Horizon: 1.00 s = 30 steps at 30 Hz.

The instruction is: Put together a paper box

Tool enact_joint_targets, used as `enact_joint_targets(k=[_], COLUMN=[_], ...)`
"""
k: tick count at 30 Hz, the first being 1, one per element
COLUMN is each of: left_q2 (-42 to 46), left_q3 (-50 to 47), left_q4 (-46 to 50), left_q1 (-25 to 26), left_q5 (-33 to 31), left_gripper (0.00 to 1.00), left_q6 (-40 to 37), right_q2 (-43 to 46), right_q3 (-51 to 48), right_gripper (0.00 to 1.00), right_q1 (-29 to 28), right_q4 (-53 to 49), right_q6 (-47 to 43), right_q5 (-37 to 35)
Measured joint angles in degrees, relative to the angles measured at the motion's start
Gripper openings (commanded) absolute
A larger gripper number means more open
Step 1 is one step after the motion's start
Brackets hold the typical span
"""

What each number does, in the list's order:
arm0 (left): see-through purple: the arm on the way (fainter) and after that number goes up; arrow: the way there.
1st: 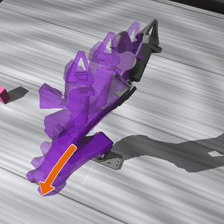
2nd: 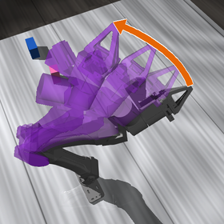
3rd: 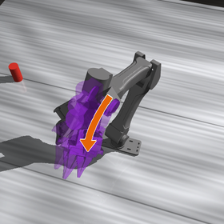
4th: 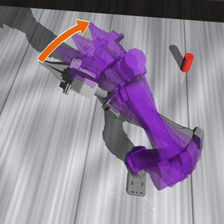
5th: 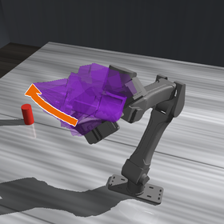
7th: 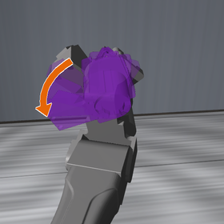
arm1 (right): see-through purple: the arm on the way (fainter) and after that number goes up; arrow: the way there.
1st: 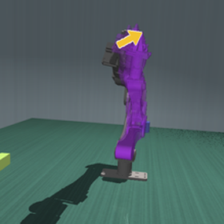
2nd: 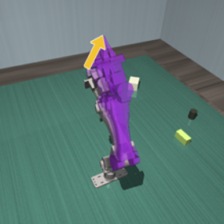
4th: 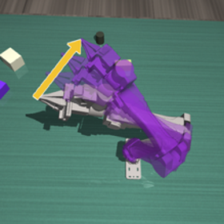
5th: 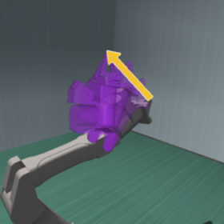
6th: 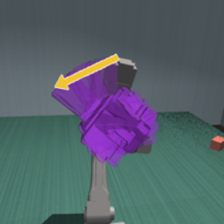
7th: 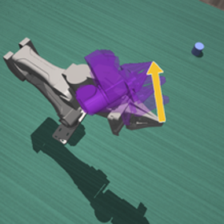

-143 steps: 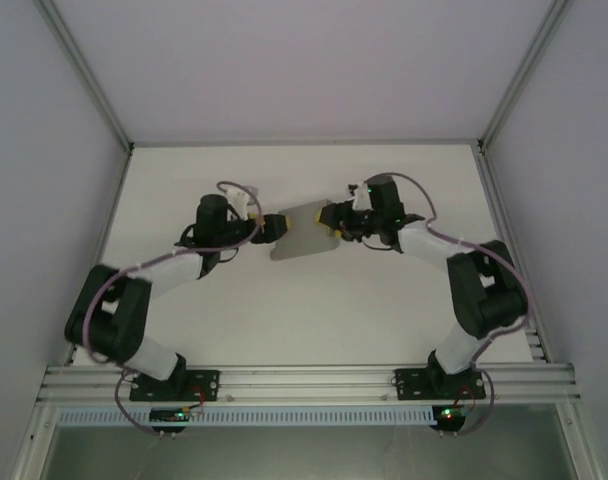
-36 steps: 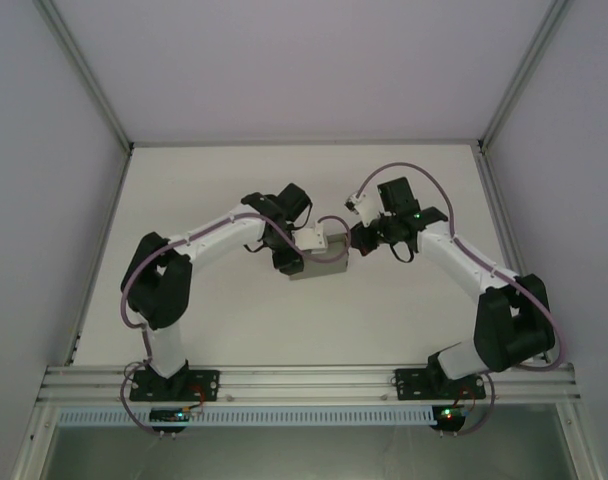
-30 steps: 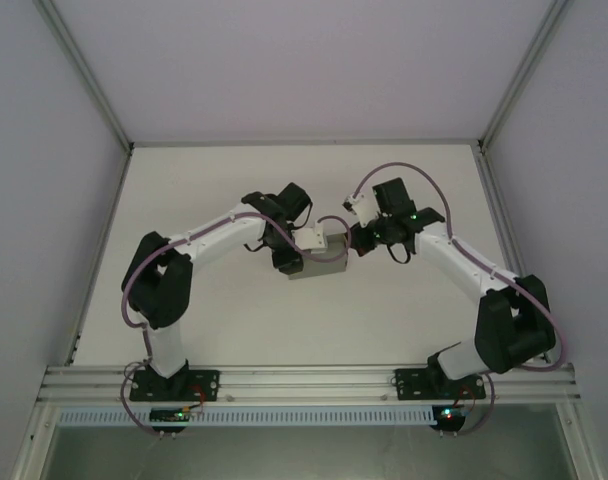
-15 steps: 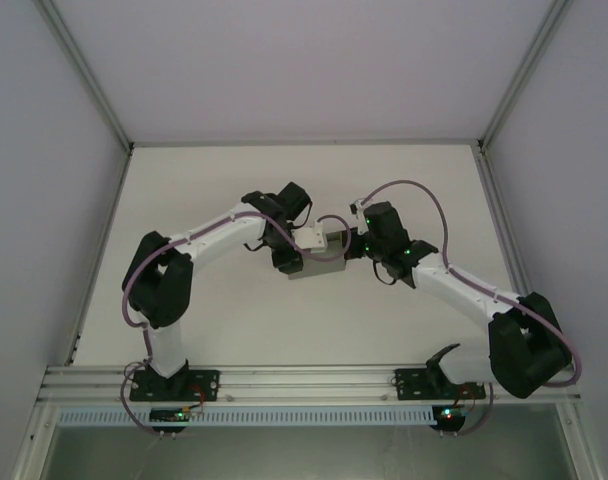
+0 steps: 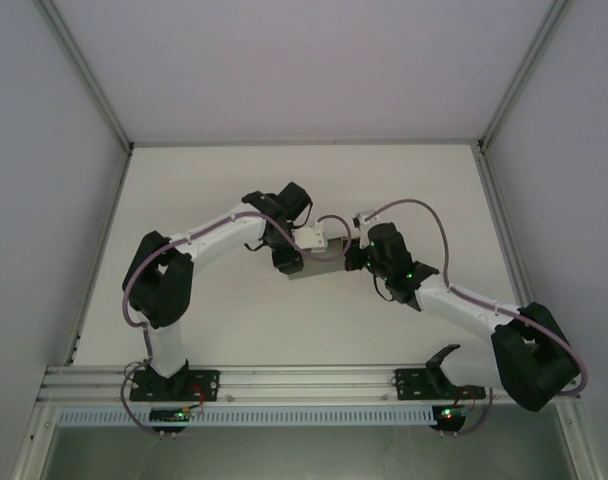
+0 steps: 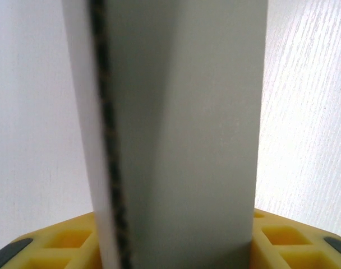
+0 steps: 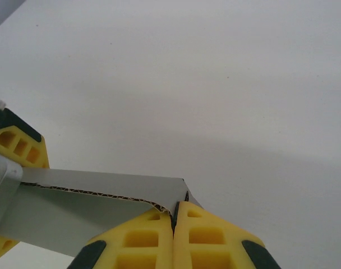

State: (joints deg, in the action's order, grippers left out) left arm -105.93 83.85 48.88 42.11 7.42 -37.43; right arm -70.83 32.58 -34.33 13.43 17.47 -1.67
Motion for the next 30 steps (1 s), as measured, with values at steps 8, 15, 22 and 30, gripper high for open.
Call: enact_joint_targets(k=[8, 15, 22, 30], left_q2=[0.2, 6.5, 18.4, 24.8], left_q3=[0.0, -3.7, -12.9, -19.2], left_q4=[-1.2, -5.5, -10.8, -12.4], left_q1=[0.4, 0.8, 0.8, 0.8], left_q5=[-0.1, -1.3, -8.5, -13.4], left_gripper=[0.98, 0.99, 0.92, 0.64], left_q6=[1.0, 5.1, 17.4, 28.8], right_q2=[0.3, 0.4, -1.2, -3.2], right_q3=[-0.8, -0.1, 2.2, 7.2], right_gripper=[0.0, 0.0, 0.0, 0.0], right_q1=[-2.7, -7.3, -9.3, -10.4], right_q4=[1.2, -0.8, -3.6, -11.0], right_q6=[-1.2, -1.7, -1.4, 0.3], right_q5=[-3.7, -11.3, -16.4, -18.6])
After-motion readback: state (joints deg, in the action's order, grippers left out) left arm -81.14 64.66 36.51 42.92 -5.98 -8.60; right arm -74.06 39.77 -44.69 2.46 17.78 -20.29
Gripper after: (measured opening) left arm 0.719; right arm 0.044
